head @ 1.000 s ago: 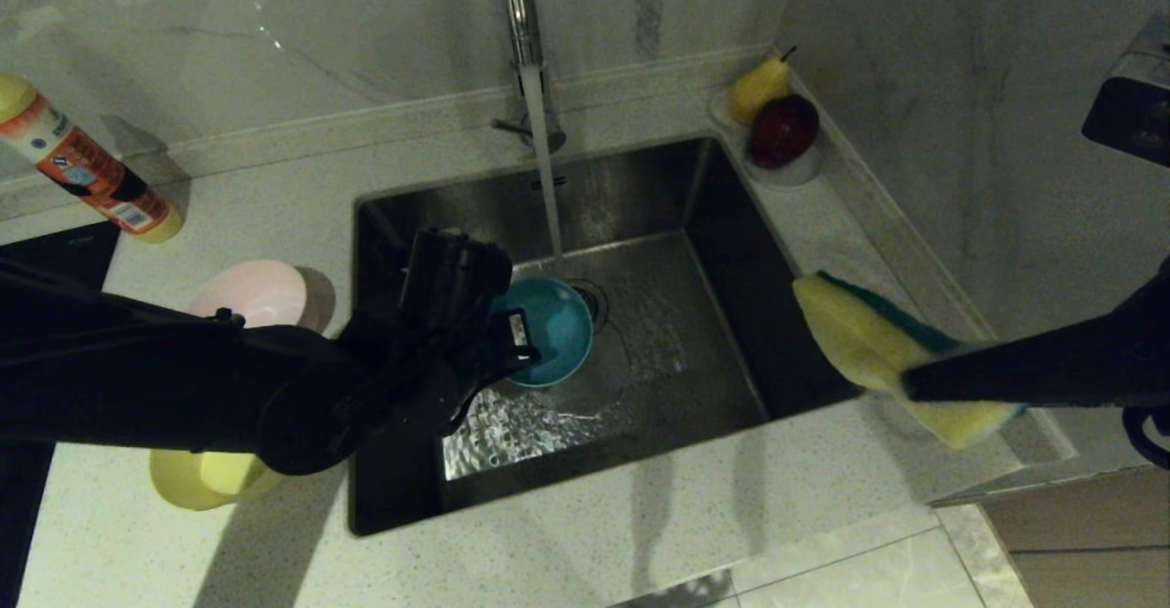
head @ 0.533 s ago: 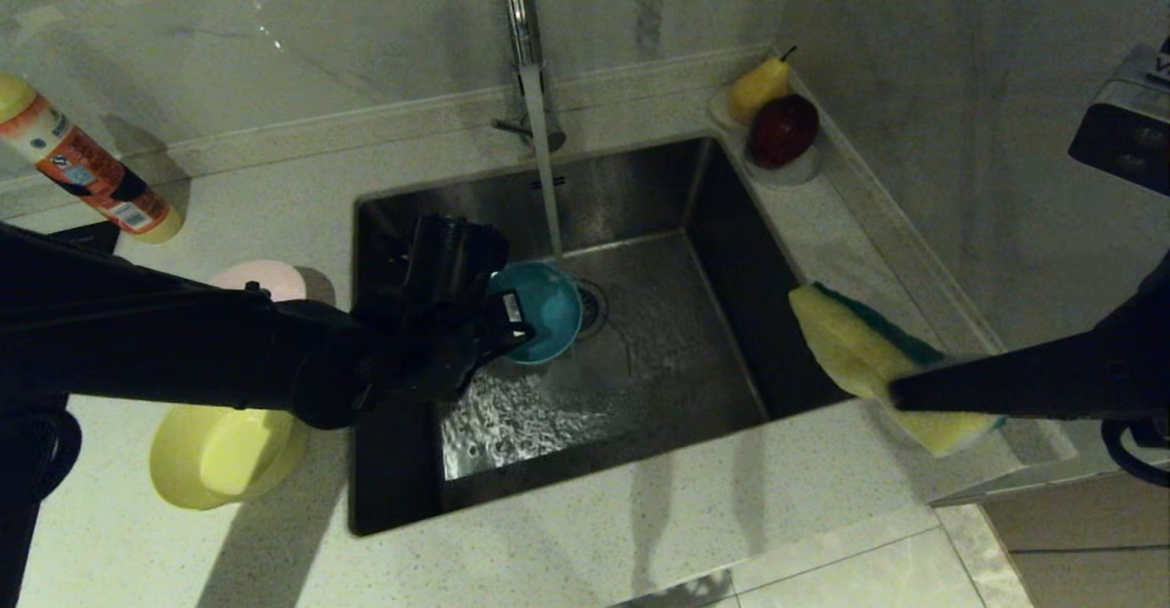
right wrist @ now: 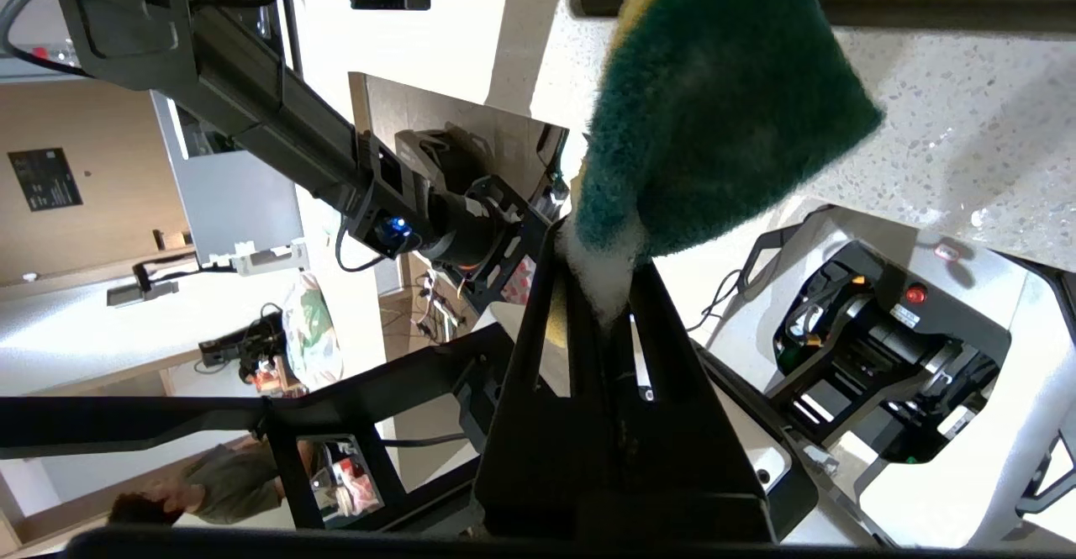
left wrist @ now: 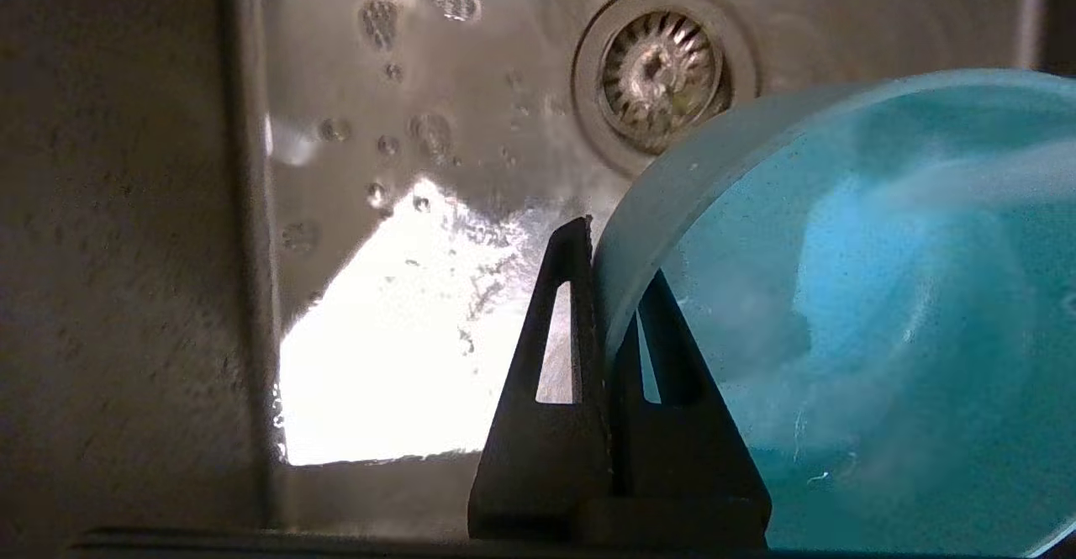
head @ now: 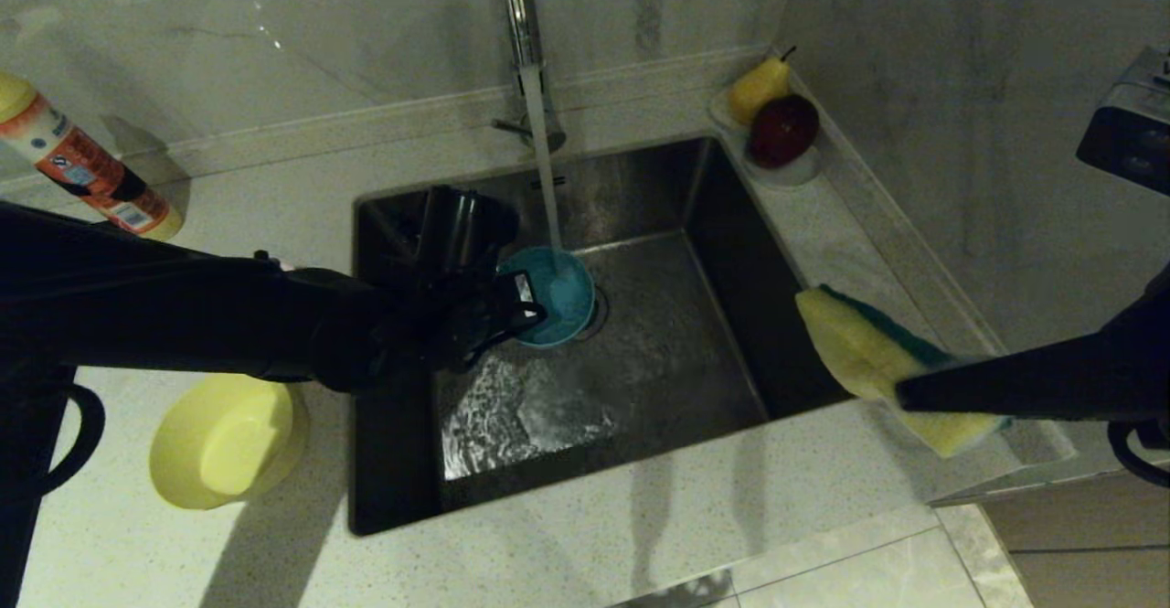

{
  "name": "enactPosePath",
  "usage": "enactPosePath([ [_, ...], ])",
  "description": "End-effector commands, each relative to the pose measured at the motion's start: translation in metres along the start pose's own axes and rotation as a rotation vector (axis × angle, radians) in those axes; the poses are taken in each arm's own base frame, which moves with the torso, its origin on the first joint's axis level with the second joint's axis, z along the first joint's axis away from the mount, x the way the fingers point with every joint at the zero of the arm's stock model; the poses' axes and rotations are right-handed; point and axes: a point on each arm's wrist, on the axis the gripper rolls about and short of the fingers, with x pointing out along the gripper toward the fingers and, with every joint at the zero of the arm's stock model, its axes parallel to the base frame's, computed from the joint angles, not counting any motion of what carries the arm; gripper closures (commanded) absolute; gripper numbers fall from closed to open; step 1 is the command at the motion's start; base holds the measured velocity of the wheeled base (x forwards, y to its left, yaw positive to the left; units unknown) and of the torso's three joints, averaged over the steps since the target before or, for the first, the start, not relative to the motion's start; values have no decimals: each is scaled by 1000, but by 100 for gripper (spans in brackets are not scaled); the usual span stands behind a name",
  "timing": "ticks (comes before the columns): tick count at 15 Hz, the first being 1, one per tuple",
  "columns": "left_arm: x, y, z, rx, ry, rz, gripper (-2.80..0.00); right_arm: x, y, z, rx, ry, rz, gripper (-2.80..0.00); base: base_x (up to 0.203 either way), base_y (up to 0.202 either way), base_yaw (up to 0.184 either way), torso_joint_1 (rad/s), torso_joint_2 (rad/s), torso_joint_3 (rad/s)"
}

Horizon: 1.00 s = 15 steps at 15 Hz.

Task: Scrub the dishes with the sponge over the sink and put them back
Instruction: Rinse the bowl

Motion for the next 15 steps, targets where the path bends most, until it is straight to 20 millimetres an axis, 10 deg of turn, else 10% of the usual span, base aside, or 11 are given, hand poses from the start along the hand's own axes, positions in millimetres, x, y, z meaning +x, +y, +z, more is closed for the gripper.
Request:
enactPosePath([
  [1, 4, -5, 4, -9, -12, -3, 0, -2, -1, -2, 10, 2, 1, 0, 0, 0, 0, 0, 0, 0],
  [15, -8, 10, 5, 8, 85, 66, 0, 0, -4, -6, 18, 15, -5, 0, 0, 0, 0, 0, 0, 0],
])
